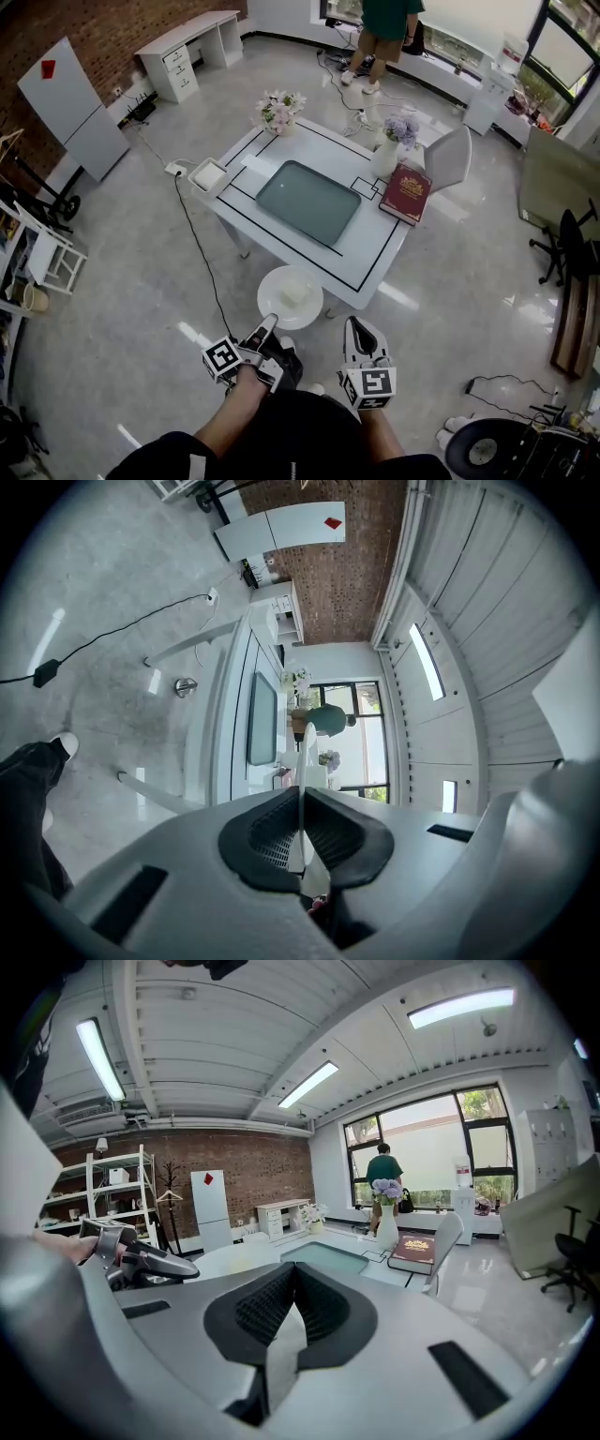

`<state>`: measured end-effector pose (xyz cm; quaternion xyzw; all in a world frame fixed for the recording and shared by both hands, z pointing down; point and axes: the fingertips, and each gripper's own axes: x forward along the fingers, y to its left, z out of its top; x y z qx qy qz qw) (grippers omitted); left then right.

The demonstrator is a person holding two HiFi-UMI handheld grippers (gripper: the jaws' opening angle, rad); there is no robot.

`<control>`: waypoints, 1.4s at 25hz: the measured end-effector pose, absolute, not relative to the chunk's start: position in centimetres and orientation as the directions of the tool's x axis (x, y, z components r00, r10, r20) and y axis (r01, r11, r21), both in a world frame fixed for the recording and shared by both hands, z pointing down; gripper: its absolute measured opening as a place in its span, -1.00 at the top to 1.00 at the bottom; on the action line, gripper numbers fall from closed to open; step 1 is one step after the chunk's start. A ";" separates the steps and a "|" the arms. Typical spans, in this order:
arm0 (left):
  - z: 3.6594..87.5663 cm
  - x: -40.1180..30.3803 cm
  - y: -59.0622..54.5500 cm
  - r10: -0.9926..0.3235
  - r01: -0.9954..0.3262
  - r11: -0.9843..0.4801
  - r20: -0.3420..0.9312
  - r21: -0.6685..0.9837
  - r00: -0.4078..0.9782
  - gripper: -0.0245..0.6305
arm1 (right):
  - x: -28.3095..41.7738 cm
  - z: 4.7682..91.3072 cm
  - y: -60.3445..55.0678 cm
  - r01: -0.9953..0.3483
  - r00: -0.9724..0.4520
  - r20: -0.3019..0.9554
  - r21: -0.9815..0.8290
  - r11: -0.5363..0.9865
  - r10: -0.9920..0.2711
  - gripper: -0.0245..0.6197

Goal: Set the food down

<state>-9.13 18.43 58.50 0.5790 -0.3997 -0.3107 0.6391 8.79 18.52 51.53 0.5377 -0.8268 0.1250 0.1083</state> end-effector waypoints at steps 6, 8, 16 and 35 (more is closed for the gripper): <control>58.6 -11.0 14.4 -0.849 -0.066 0.134 0.149 0.989 0.506 0.88 | 6.7 51.7 15.1 -0.921 -0.387 0.322 -0.084 0.381 -0.864 0.90; 58.6 -11.7 13.2 -0.849 -0.065 0.132 0.146 0.989 0.508 0.88 | 6.0 51.9 14.2 -0.922 -0.383 0.324 -0.072 0.381 -0.865 0.90; 59.2 -13.9 10.5 -0.842 -0.077 0.119 0.142 0.990 0.521 0.88 | 4.2 52.0 11.6 -0.930 -0.362 0.312 -0.066 0.360 -0.878 0.90; 59.8 -12.4 4.1 -0.846 -0.066 0.139 0.154 0.988 0.511 0.88 | 5.2 51.4 4.7 -0.925 -0.377 0.307 -0.069 0.374 -0.874 0.90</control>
